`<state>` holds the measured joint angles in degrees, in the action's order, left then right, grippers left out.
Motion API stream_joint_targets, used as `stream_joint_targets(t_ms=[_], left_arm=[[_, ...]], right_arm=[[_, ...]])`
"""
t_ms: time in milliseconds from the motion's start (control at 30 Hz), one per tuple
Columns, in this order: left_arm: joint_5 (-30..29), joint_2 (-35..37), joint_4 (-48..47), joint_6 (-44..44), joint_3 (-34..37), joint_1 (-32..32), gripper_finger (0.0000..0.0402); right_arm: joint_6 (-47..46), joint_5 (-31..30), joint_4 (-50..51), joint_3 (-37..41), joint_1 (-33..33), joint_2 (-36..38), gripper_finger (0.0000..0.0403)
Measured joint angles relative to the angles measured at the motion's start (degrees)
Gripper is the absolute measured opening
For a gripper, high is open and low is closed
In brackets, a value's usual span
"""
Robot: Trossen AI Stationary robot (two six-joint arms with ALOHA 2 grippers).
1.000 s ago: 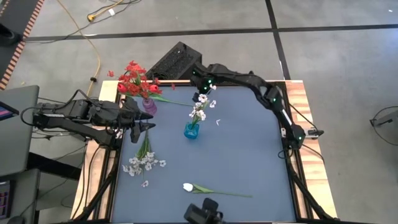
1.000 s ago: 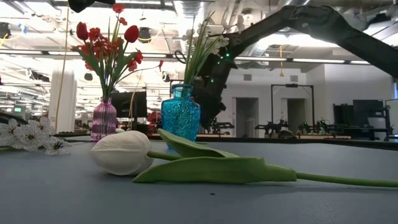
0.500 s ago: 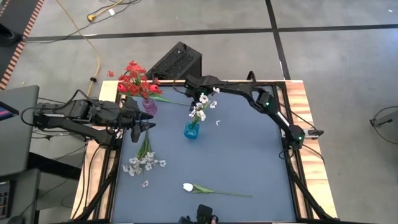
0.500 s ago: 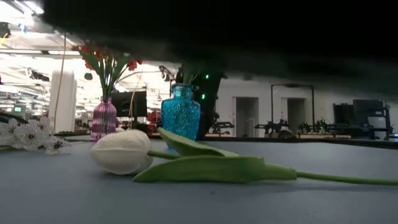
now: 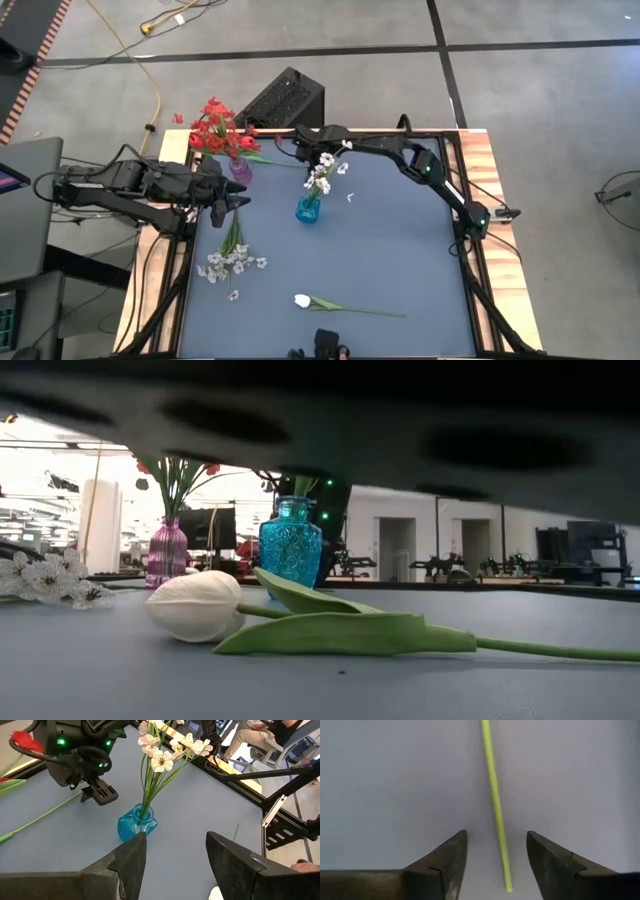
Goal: Sort flowers into vase by color
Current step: Put the top white tulip into the blue vase
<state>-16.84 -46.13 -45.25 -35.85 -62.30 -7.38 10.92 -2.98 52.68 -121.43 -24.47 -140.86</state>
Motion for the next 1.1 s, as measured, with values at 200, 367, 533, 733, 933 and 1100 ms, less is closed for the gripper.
stream_joint_targets(t_ms=[200, 367, 533, 733, 933, 1100], left_arm=[[0.0, 0.0, 0.0, 0.0, 0.0, 0.0, 0.0194], [0.0, 0.0, 0.0, 0.0, 0.0, 0.0, 0.0194], [0.3, 0.0, -0.1, -0.4, 0.0, 0.0, 0.0194], [0.5, 0.0, -0.3, -0.2, 0.0, 0.0, 0.0194], [-0.2, 0.0, -0.3, 1.7, 0.0, 0.0, 0.0194], [-0.3, 0.0, -0.3, 1.1, 0.0, 0.0, 0.0194]], right_arm=[[5.8, 0.8, 1.8, 0.0, -1.1, 0.0, 0.0131], [12.5, 3.7, 2.8, 0.0, -2.3, 0.0, 0.0089], [14.1, 6.1, 3.8, 0.0, -3.1, 0.0, 0.0087], [17.7, 7.8, 6.4, 0.0, -3.9, 0.0, 0.0087], [18.9, 11.0, 8.4, 0.0, -5.1, 0.0, 0.0087], [19.0, 11.9, 9.1, 0.0, -5.5, 0.0, 0.0087]])
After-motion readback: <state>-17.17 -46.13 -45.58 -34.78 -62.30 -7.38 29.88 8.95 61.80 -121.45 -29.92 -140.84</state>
